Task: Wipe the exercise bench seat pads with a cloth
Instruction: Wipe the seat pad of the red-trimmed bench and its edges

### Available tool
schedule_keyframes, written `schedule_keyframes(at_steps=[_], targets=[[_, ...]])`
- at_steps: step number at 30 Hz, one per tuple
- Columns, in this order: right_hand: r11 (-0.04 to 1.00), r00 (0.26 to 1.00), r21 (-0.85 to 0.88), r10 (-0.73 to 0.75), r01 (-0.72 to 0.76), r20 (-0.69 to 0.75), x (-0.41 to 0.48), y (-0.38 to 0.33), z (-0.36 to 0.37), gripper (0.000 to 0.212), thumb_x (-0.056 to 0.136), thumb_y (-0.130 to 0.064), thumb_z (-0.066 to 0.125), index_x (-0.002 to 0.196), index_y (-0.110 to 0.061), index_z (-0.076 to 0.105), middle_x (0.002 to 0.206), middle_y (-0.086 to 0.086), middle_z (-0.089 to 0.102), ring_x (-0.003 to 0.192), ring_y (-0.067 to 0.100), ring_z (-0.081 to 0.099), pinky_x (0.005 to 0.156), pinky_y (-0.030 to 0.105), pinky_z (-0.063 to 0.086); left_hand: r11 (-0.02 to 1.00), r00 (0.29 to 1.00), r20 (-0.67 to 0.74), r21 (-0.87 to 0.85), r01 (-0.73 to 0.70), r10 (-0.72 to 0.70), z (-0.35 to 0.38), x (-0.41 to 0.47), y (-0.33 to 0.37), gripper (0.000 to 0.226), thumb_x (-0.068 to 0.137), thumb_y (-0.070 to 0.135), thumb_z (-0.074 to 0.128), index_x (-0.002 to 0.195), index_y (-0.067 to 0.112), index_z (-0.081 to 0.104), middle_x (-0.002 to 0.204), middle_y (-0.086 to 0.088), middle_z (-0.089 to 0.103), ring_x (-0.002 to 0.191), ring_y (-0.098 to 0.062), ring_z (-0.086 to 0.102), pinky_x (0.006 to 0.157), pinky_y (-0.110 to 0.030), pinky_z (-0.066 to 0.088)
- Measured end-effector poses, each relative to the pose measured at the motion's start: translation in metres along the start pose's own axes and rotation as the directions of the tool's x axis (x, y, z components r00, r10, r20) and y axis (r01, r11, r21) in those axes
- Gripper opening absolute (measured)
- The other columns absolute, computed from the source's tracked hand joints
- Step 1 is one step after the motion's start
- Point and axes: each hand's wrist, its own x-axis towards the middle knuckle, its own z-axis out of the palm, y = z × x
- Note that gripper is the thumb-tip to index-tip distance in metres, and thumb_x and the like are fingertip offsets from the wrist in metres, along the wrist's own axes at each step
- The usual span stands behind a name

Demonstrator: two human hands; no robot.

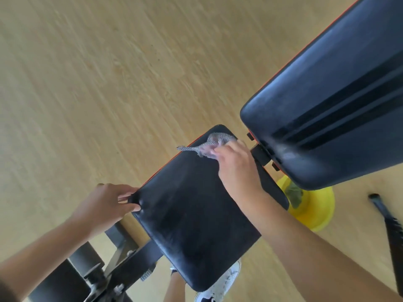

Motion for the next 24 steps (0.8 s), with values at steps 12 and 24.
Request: schedule_keyframes(at_steps=[12, 24], targets=[[0.960, 0.747, -0.116, -0.120, 0.255, 0.654, 0.115, -0.036, -0.017, 0.012, 0.092, -0.006, 0.065, 0.083, -0.010, 0.072, 0.082, 0.015, 0.067, 0.077, 0.032, 0.065, 0.063, 0.032, 0.047, 0.983, 0.981, -0.129, 0.093, 0.155, -0.143, 0.000, 0.004, -0.003, 0.030, 0.068, 0.047, 0.094, 0.069, 0.022, 0.078, 0.076, 0.004, 0.077, 0.078, -0.017, 0.073, 0.076, -0.040, 0.061], [0.999, 0.823, 0.044, -0.048, 0.028, 0.566, 0.117, -0.008, -0.012, 0.018, 0.098, -0.018, 0.064, 0.092, -0.020, 0.081, 0.081, 0.004, 0.068, 0.077, 0.025, 0.062, 0.062, 0.030, 0.048, 0.982, 0.967, -0.173, 0.001, 0.188, -0.185, 0.013, -0.003, -0.010, 0.026, 0.074, 0.044, 0.091, 0.073, 0.024, 0.075, 0.072, 0.005, 0.080, 0.071, -0.014, 0.076, 0.067, -0.035, 0.060]])
